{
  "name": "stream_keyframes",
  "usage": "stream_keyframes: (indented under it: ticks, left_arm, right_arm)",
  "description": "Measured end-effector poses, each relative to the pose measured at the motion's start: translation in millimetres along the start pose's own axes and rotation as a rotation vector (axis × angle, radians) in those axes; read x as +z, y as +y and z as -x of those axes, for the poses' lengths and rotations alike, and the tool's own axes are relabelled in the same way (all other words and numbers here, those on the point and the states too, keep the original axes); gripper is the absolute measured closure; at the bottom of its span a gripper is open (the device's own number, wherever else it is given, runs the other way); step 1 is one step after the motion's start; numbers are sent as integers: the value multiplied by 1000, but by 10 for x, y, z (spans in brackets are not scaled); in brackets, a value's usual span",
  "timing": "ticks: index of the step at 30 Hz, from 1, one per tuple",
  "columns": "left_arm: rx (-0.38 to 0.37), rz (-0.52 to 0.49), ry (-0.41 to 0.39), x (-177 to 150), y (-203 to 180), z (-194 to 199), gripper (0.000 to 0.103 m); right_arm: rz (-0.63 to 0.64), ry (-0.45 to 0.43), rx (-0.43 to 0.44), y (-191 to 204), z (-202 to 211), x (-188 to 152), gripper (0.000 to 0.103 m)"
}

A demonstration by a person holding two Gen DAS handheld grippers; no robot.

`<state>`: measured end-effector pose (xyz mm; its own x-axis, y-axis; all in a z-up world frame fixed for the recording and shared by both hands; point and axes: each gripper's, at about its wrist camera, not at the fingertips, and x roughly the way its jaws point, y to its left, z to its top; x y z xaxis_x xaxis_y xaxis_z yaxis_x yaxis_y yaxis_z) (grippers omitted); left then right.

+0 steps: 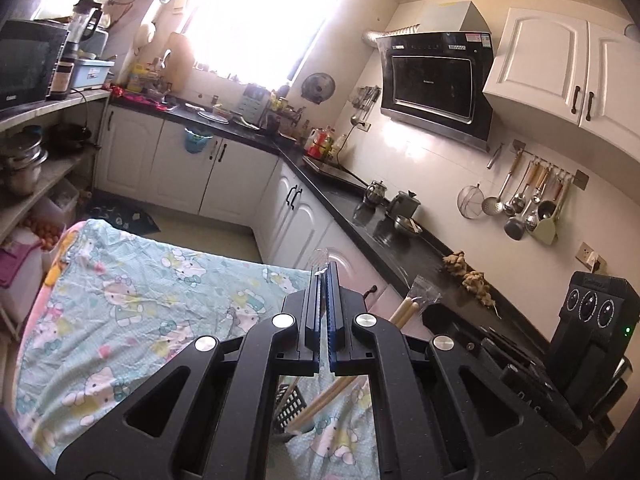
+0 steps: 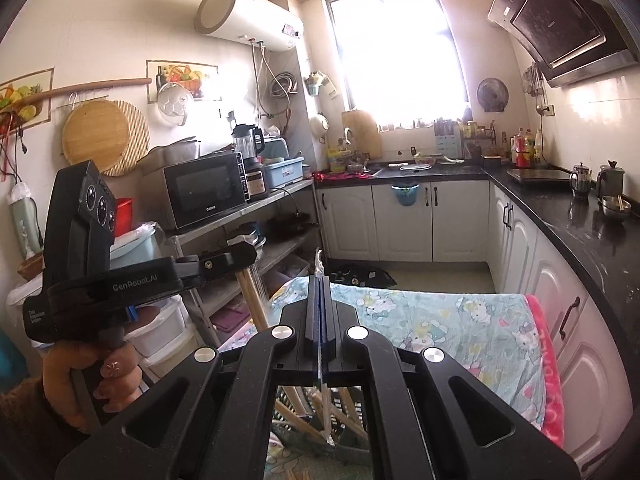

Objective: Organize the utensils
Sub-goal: 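Lower both chopsticks into the caddy and open both tools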

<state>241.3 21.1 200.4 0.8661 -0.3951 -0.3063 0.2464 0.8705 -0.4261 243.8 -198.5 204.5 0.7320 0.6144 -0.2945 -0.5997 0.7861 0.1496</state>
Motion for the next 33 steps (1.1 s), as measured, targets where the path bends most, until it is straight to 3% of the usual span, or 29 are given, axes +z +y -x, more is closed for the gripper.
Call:
stream_keyframes:
  ticks: [19,33]
  left_arm:
    - [14,12,-18,-360,196,-258,103]
    - [42,12,89,-706,345,-525,102]
  right_arm:
    - [-19,56,-61,-318,-407,-397,102]
    - [-5,170,-132,-376,-637,-826,102]
